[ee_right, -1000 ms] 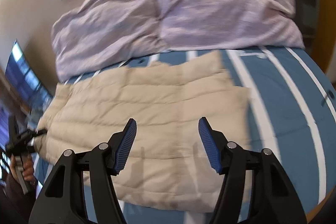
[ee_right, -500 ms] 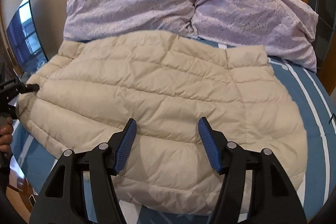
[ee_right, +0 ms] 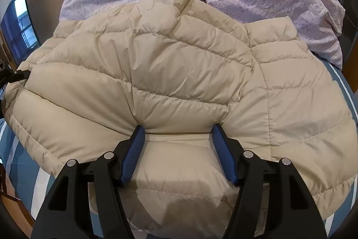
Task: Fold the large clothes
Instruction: 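Close the left tool on the edge of the folded jacket, then lift the jacket section with the left tool and fold it over the rest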
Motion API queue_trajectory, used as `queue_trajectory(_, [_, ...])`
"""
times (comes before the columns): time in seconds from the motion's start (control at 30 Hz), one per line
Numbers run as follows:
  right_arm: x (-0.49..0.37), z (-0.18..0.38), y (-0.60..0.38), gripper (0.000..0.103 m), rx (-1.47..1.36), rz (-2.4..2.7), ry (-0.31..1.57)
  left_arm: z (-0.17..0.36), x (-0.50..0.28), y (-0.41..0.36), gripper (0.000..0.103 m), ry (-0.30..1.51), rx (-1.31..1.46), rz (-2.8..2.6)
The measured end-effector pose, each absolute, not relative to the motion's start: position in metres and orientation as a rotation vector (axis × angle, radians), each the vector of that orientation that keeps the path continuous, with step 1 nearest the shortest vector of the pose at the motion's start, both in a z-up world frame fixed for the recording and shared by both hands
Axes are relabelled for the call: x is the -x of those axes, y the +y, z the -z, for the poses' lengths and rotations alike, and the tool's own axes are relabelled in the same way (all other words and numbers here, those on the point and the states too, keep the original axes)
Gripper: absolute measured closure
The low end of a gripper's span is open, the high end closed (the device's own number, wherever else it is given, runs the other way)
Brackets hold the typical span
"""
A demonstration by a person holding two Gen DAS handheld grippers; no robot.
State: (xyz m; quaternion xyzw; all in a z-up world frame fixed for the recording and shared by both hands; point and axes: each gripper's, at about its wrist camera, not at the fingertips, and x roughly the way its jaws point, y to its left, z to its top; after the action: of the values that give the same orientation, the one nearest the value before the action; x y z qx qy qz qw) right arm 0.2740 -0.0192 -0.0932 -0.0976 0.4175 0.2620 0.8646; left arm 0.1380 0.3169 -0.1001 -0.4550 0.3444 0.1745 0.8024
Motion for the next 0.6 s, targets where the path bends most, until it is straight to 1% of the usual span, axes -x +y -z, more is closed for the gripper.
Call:
queue_trajectory(0.07, [-0.274,0.094,-0.019,0.038,0.208,-0.548,0.879,0.1,-0.14,0.316,0.032,0.739,0.971,-0.377])
queue_trajectory(0.1, [-0.275,0.094,-0.018,0.038,0.21,-0.548,0.881,0.1,-0.142,0.315,0.04,0.74,0.972,-0.368])
queue_trajectory(0.13, [-0.275,0.094,-0.018,0.038,0.21,-0.548,0.882,0.101,-0.143,0.314,0.052,0.739,0.979,-0.354])
queue_trajectory(0.17, [-0.276,0.094,-0.018,0.038,0.208,-0.549,0.883,0.101,-0.143,0.313,0.057,0.733,0.985,-0.336])
queue_trajectory(0.2, [-0.277,0.094,-0.019,0.038,0.204,-0.552,0.885,0.1,-0.142,0.313,0.067,0.725,0.987,-0.324])
queue_trajectory(0.23, [-0.277,0.094,-0.02,0.038,0.199,-0.555,0.888,0.097,-0.142,0.313,0.073,0.714,0.989,-0.305])
queue_trajectory(0.3, [-0.278,0.094,-0.02,0.038,0.193,-0.56,0.891,0.088,-0.139,0.314,0.079,0.687,1.003,-0.27])
queue_trajectory(0.4, [-0.28,0.095,-0.021,0.038,0.183,-0.567,0.896,0.073,-0.137,0.313,0.082,0.645,1.013,-0.228])
queue_trajectory(0.6, [-0.282,0.096,-0.023,0.038,0.159,-0.578,0.904,0.035,-0.137,0.3,0.083,0.536,1.046,-0.098])
